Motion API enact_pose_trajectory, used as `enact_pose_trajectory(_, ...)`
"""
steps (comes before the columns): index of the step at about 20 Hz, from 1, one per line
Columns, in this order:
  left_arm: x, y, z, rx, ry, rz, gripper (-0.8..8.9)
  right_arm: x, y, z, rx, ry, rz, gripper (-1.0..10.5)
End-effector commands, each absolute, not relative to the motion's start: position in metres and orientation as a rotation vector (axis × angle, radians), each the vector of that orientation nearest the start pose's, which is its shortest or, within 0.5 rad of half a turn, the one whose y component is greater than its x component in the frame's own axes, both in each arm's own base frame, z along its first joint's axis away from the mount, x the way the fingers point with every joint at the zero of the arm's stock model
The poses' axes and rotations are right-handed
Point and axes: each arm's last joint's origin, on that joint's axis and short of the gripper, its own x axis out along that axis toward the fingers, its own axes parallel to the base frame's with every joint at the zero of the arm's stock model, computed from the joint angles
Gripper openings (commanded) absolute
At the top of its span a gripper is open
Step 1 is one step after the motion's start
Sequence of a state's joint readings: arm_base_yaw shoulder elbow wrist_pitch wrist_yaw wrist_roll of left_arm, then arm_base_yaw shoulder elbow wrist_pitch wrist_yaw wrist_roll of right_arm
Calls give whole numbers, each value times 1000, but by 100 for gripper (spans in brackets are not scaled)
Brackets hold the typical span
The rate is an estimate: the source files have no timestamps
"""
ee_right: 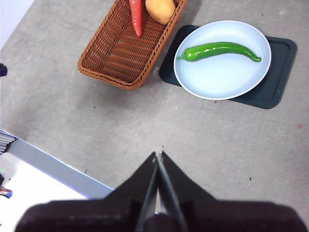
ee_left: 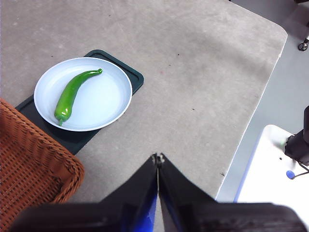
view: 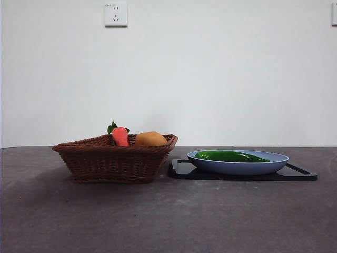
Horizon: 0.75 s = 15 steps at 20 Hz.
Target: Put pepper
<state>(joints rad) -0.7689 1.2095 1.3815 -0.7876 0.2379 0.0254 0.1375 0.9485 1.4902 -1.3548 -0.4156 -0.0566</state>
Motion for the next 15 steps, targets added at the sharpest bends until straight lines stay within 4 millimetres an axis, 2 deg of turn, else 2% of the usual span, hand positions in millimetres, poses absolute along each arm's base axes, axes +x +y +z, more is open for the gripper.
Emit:
enact_pose_trajectory(1,165,-172,400,189,589,-992,8,107,27,429,68,810,541,11)
enact_pose_trajectory(3,165,-172,400,195,585,-988,8,107,27,429,68,810,541,11)
enact_pose_trajectory(6,172,-170,405,225,496,-866,8,107,27,429,68,810,541,11)
enact_pose_trajectory(9,173,-156,418,271,373,-835,8,107,27,429,68,809,541,11)
enact_pose_trajectory(11,169,-136,436,266,211,-767,8,107,27,429,68,809,541,11)
enact_pose_trajectory(13,162,-106,450,237,72,-658,8,107,27,429,68,809,541,11)
enact_pose_trajectory(15,152,-74,452,205,-35,-525,8,107,27,429,68,809,541,11)
